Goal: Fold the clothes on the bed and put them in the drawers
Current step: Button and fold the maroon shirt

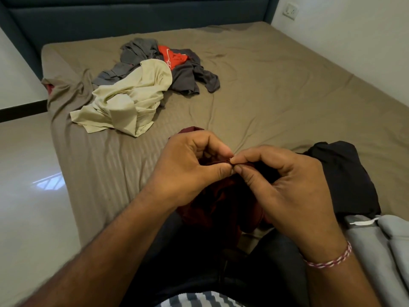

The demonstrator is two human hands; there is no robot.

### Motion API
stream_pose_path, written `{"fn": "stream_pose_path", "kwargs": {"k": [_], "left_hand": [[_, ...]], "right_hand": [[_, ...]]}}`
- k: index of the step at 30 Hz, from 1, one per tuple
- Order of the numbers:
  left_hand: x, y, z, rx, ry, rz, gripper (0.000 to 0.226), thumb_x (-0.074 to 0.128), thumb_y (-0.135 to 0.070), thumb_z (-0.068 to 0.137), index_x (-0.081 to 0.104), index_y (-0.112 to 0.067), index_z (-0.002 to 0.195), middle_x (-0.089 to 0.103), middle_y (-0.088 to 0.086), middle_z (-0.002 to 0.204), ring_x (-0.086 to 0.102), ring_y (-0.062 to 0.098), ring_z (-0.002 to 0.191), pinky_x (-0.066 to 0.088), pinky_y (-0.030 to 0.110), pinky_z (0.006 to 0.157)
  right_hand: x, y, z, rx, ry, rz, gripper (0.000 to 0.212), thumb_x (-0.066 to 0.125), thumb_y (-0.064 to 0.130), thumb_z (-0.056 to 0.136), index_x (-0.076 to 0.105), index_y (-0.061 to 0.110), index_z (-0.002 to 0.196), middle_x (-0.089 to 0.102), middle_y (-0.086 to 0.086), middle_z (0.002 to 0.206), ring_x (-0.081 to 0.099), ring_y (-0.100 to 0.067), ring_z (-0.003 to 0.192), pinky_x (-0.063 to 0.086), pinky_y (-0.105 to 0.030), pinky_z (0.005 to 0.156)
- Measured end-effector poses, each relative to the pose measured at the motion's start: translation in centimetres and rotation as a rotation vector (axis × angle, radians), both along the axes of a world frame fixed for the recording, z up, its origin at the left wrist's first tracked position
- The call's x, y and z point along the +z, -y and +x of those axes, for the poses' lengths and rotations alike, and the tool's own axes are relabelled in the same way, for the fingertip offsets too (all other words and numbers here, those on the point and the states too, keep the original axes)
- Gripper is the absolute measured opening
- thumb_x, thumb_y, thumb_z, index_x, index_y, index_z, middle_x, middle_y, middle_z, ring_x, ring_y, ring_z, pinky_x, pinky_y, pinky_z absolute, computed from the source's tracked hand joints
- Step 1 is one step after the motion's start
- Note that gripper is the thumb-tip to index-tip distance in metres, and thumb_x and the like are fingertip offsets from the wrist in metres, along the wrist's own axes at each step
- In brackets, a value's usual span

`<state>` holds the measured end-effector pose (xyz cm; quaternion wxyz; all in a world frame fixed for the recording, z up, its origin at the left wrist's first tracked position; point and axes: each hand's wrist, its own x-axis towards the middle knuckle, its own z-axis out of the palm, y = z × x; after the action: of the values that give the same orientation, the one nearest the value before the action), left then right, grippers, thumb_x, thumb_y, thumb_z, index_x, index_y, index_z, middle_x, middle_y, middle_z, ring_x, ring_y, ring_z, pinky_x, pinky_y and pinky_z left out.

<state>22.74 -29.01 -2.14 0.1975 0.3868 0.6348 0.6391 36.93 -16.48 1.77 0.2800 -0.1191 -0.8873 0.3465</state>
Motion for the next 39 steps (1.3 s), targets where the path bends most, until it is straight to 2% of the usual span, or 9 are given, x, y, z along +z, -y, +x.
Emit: {"fn": "stream_pose_path", "kwargs": {"k": [4, 11, 18, 25, 29, 31, 35, 37, 39], "left_hand": [[0.1, 0.0, 0.2, 0.110, -0.129, -0.044, 0.018, 0.090, -0.012, 0.078, 0.076, -0.020, 0.085, 0.078, -0.008, 0.086, 0.076, 0.009, 0.080, 0.060, 0.023, 0.072], [0.1, 0.2, 0.9, 0.243, -0.315, -0.017, 0.016, 0.088, -0.014, 0.080, 0.076, -0.021, 0.088, 0.074, -0.013, 0.084, 0.074, 0.012, 0.081, 0.060, 0.023, 0.069], [0.3, 0.2, 1.3, 0.286, -0.426, -0.039, 0.015, 0.085, -0.020, 0.077, 0.073, -0.027, 0.082, 0.067, -0.019, 0.078, 0.068, 0.008, 0.074, 0.046, 0.009, 0.062], [-0.6, 0.1, 1.0, 0.240, -0.248, -0.008, 0.013, 0.083, -0.016, 0.079, 0.073, -0.025, 0.083, 0.073, -0.012, 0.080, 0.073, 0.015, 0.075, 0.058, 0.023, 0.065], [-0.7, 0.1, 1.2, 0.264, -0.382, -0.013, 0.014, 0.084, -0.015, 0.079, 0.074, -0.023, 0.083, 0.070, -0.013, 0.079, 0.071, 0.016, 0.074, 0.060, 0.031, 0.063], [-0.8, 0.2, 1.0, 0.266, -0.417, -0.010, 0.014, 0.085, -0.013, 0.079, 0.073, -0.019, 0.083, 0.068, -0.012, 0.078, 0.069, 0.015, 0.072, 0.057, 0.030, 0.062], [-0.8, 0.6, 0.1, 0.098, -0.489, -0.098, 0.014, 0.083, -0.015, 0.086, 0.069, -0.019, 0.088, 0.061, -0.016, 0.074, 0.061, 0.007, 0.065, 0.043, 0.012, 0.058], [-0.8, 1.2, -1.1, -0.018, -0.464, -0.203, 0.011, 0.081, -0.022, 0.089, 0.071, -0.023, 0.094, 0.066, -0.014, 0.075, 0.067, 0.009, 0.070, 0.052, 0.021, 0.059], [-0.7, 2.1, -2.7, -0.106, -0.485, -0.294, 0.009, 0.080, -0.030, 0.090, 0.074, -0.027, 0.096, 0.071, -0.013, 0.077, 0.070, 0.011, 0.074, 0.057, 0.031, 0.063]], "right_hand": [[-0.5, 0.2, -0.1, -0.034, -0.038, -0.014, 0.012, 0.078, 0.021, 0.086, 0.081, 0.025, 0.097, 0.075, 0.021, 0.095, 0.071, 0.004, 0.095, 0.056, -0.016, 0.084], [-1.6, -0.2, -0.3, 0.005, -0.104, -0.186, 0.017, 0.080, 0.009, 0.087, 0.076, 0.025, 0.090, 0.077, 0.016, 0.101, 0.073, -0.003, 0.102, 0.060, -0.031, 0.089], [-2.1, 0.0, -0.3, -0.054, -0.160, -0.130, 0.016, 0.080, 0.009, 0.086, 0.075, 0.023, 0.090, 0.075, 0.013, 0.094, 0.074, -0.012, 0.095, 0.060, -0.036, 0.083], [-1.6, 0.2, -0.4, -0.045, -0.131, 0.093, 0.014, 0.078, 0.010, 0.086, 0.075, 0.021, 0.094, 0.071, 0.016, 0.092, 0.070, -0.006, 0.091, 0.057, -0.028, 0.079], [-1.3, 0.1, -0.4, -0.016, 0.006, 0.018, 0.038, 0.074, 0.015, 0.089, 0.073, 0.030, 0.124, 0.066, 0.021, 0.097, 0.066, -0.004, 0.097, 0.049, -0.012, 0.084], [-1.3, 0.1, -0.6, 0.007, 0.081, 0.022, 0.031, 0.071, 0.018, 0.092, 0.075, 0.035, 0.118, 0.063, 0.020, 0.094, 0.064, -0.003, 0.095, 0.045, -0.008, 0.079], [-1.2, -0.7, -0.9, -0.003, 0.228, 0.029, 0.016, 0.064, 0.035, 0.093, 0.076, 0.039, 0.104, 0.065, 0.023, 0.090, 0.063, 0.005, 0.089, 0.044, -0.009, 0.069], [-1.3, -1.3, -0.9, -0.034, 0.294, 0.047, 0.007, 0.070, 0.040, 0.091, 0.076, 0.040, 0.089, 0.069, 0.025, 0.081, 0.064, 0.007, 0.083, 0.042, -0.009, 0.065], [-1.5, -2.2, -0.5, -0.070, 0.284, -0.035, 0.014, 0.078, 0.044, 0.085, 0.073, 0.038, 0.073, 0.070, 0.026, 0.073, 0.067, 0.006, 0.072, 0.044, -0.008, 0.057]]}}
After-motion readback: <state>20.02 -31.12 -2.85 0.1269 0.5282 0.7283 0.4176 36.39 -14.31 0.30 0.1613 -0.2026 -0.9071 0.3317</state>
